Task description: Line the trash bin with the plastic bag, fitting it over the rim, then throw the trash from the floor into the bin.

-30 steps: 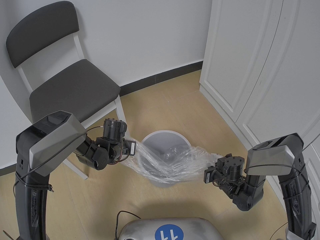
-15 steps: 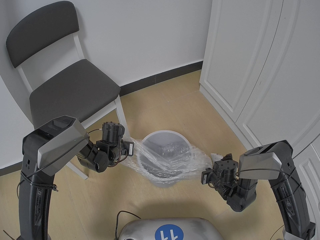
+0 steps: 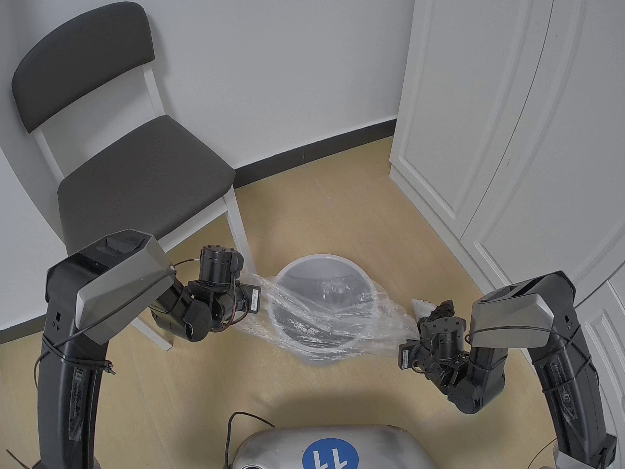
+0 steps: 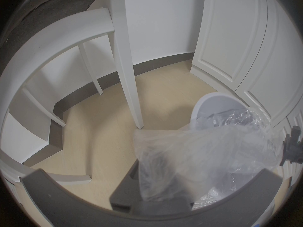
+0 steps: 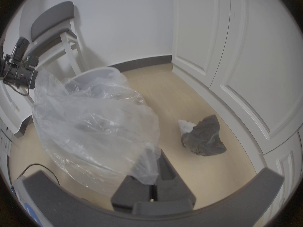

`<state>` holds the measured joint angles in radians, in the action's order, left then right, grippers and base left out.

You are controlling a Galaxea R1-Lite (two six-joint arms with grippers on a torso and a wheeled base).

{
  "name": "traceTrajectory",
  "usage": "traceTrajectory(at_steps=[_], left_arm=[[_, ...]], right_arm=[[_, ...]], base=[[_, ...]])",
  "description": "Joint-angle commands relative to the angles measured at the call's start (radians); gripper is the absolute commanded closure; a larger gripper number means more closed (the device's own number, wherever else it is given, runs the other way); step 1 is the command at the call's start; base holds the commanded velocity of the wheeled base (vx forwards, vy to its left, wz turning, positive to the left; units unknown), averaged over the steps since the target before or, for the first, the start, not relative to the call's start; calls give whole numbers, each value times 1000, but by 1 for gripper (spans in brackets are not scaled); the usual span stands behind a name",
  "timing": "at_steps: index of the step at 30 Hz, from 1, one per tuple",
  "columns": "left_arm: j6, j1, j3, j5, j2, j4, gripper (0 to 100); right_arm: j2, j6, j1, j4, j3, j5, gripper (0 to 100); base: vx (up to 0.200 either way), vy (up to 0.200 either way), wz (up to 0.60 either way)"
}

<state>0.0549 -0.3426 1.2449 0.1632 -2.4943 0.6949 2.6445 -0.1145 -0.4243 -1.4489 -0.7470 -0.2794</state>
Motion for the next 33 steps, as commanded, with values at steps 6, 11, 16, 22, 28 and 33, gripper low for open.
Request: traceTrajectory(at_steps=[6,11,16,22,28,33], left_arm=[[0,7,2,1,0,0,100],[-1,16,5,1,-3,-5,100],[-3,19,8,1,-6,-6,100],[-23,23,4,2,-6,-6,100],[-23,22,-1,1,-5,-6,100],[-23,13,-18,-4,3,-3,100]], right_arm=[[-20,-1,1,10,5,-1,100],[-21,1,5,9,11,-3,100],[-23,2,10,12,15,-4,100],[-40,44,15,9,63,-1,100],[-41,45,15,13,67,-1,100],[-40,47,-7,-10,89,-1,100]], base=[[0,0,0],[0,0,0],[0,0,0],[0,0,0],[0,0,0],[0,0,0]])
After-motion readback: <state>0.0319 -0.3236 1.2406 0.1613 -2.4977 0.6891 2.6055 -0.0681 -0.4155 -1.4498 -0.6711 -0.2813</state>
